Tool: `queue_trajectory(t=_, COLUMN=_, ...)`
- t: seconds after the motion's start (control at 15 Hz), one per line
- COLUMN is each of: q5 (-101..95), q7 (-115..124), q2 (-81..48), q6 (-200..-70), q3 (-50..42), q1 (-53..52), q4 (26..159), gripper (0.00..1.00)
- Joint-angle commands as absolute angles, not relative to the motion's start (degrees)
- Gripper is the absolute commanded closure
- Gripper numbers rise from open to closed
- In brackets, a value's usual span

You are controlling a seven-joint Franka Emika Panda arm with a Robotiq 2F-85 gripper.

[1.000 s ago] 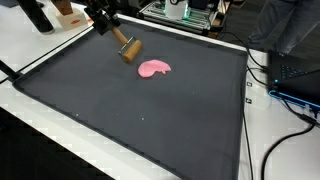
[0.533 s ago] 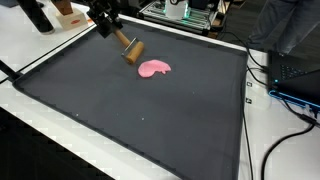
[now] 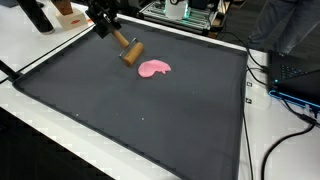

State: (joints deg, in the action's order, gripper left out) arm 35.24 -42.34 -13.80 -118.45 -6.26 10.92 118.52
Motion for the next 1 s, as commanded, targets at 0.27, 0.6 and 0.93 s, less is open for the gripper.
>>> queue_trajectory(t=0.27, q5=29.78, q7=-32.90, q2=-11.55, q6=-123.57, q3=-4.53, q1=9.01, q4=118.39, gripper=0.75)
queue_trajectory(t=0.6, q5=21.32, q7=-25.68, q2=-8.55, q6=-123.91, q3=-2.77, q1=6.57, q4=118.46, gripper=0.75)
queue_trajectory(t=0.93, q5=10.19, q7=-17.58, q2=-5.02, q6=-122.21, q3=-0.66, q1=2.44, q4=118.24, gripper=0.75)
